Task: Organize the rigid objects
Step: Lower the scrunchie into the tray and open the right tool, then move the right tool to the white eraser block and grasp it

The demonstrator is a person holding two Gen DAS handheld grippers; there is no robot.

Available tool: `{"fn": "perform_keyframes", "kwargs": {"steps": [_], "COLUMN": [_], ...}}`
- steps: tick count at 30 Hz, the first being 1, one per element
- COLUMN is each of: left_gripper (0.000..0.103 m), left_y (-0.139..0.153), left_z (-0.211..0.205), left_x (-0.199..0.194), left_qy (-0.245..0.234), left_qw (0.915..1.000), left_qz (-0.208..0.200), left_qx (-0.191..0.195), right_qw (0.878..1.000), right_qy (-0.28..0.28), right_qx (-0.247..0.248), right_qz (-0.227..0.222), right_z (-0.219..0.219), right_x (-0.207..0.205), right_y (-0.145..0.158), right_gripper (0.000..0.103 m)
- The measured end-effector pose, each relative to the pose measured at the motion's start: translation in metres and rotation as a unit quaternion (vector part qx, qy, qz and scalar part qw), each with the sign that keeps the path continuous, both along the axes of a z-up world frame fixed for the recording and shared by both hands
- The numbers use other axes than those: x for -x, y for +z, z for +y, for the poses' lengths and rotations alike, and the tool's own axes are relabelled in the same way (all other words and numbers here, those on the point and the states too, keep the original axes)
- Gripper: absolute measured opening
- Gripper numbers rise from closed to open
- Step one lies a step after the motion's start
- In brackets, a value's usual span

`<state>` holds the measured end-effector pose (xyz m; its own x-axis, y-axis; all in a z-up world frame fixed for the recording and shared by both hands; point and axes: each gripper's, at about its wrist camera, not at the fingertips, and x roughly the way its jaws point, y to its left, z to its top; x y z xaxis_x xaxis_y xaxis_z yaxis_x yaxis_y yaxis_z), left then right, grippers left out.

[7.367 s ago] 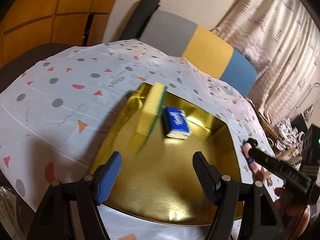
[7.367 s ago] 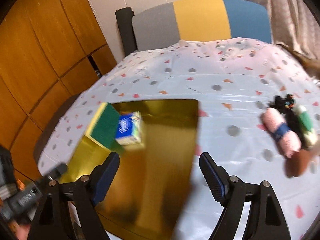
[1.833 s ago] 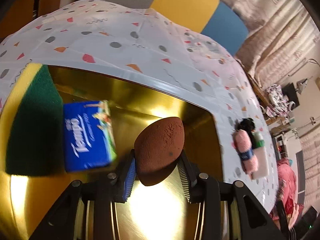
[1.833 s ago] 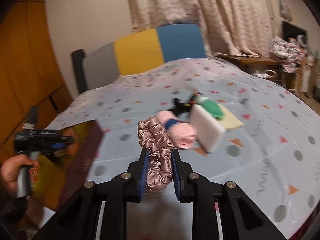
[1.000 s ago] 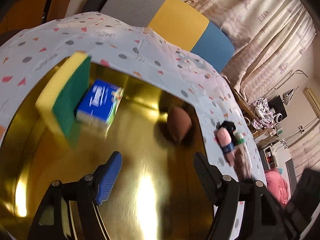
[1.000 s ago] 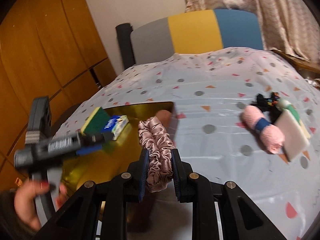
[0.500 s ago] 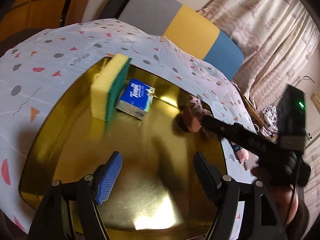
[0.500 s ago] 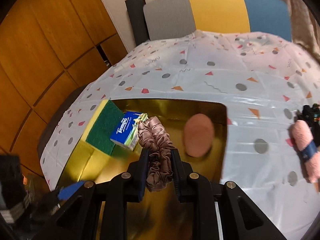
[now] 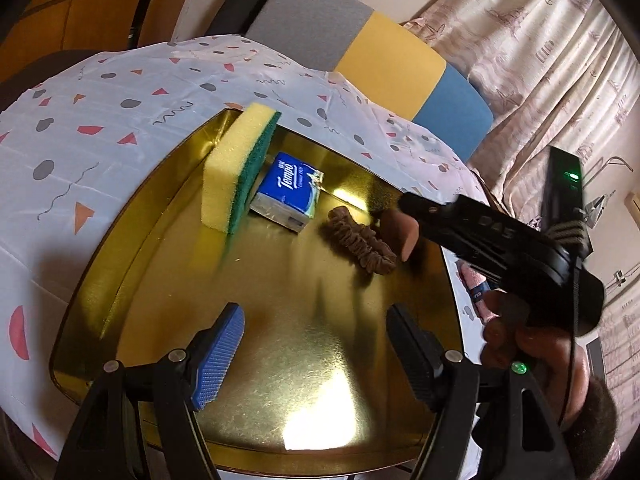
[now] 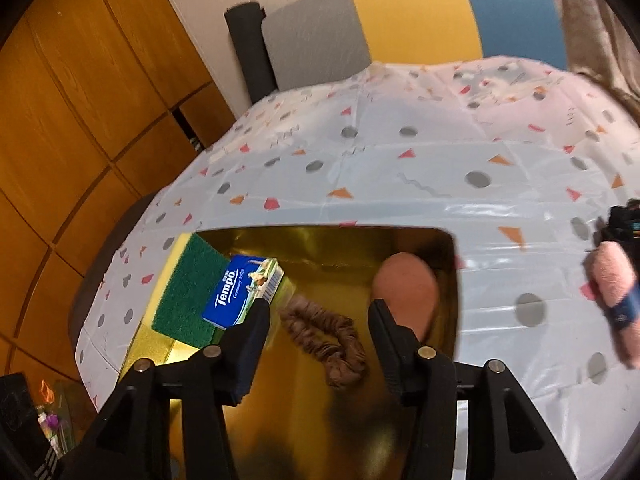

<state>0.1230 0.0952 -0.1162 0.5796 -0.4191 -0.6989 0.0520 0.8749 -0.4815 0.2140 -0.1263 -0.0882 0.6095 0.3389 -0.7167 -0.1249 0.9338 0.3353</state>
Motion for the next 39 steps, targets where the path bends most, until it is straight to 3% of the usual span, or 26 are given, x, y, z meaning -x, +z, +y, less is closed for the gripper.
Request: {"fn": "perform_keyframes", "kwargs": {"steps": [3,7,14,25,39], "left_gripper": [0.075,0.075,0.075,0.075,0.075], "left_y": [0.001,0.005,0.009,0.019,0.027], "left_z": [-0.006,-0.016,-0.041,-0.092,-0.161], "left_x": [0.0,0.005,0.015,0.036,0.045], "left_qy": [-0.009,-0.023,-0.059,-0.124,-0.187], "left_qw": [1.0,0.9996,0.998,0.9909,0.9801], "left_qz": [-0.002,-0.009,-0.015,-0.038,-0.043], "left_qx": [-0.002,-0.011,-0.018,-0.037,-0.051], "right_qw": [1.0,0.998,0.997,0.994,0.984], "right_qy": [-0.009,-0.02,-0.043,-0.081,-0.166], "right_qx": [0.002,0.014,0.025,0.07,0.063], "right_qz": [-0.026,-0.058,-0.063,-0.029,0.024], "right_z": [-0.011,-0.029,-0.065,-0.122,-0.202], "right_x": [0.016,0.042,0.077,0.132,0.173], "right_y": [0.013,0.03,0.037,0.001,-0.048], "right_gripper": [0.061,0.062,0.067,0.067,0.067]}}
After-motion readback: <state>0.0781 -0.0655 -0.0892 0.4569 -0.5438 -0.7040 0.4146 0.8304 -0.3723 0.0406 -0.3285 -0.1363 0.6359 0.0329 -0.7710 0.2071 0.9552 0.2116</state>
